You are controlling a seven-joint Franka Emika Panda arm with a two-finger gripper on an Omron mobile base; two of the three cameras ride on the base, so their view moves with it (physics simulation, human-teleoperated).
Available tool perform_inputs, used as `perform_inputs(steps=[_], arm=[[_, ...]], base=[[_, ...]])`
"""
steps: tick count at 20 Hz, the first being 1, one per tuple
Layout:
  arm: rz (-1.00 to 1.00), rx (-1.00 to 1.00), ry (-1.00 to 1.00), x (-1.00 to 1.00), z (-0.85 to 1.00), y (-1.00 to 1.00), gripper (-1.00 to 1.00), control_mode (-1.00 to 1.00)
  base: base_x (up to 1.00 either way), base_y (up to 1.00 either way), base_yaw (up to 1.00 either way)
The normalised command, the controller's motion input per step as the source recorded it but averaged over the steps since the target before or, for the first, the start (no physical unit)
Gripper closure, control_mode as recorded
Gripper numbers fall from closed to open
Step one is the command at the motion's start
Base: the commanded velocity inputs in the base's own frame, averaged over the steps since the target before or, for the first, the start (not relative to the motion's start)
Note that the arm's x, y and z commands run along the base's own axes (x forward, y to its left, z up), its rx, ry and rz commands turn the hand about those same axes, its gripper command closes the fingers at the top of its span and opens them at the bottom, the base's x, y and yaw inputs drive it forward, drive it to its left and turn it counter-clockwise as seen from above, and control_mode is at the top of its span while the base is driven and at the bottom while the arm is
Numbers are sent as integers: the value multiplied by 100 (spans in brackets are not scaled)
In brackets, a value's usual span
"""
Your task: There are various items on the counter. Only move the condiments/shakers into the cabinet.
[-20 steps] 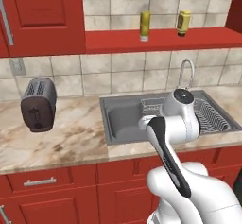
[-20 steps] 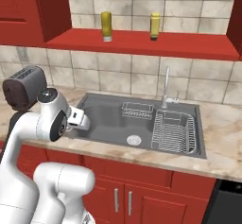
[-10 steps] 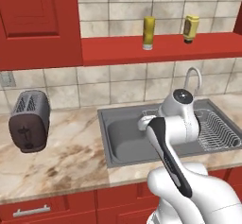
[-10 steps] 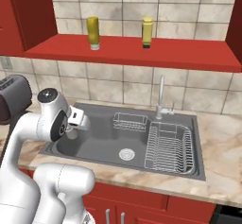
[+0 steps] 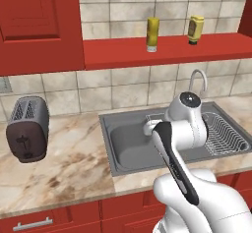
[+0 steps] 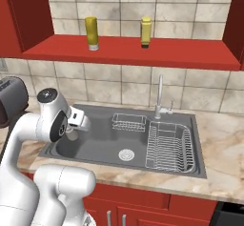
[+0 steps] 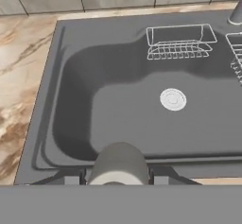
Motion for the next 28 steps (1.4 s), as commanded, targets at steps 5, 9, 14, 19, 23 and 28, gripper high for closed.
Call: perform_inputs(steps=[5,9,14,19,23,28], arm=[[0,0,-1,23,32,10,100,-100],[1,-2,-4,13,100,37,100,-100],[6,0,0,-4,100,23,100,-100],[10,2,1,-17,100,0,100,-100],[17,1,3,-42,100,7,100,-100],[18,0,-1,-47,100,5,100,-100]], base=[[10,0,0],[0,0,0],[0,0,0],[0,0,0],[0,0,0],[0,0,0]])
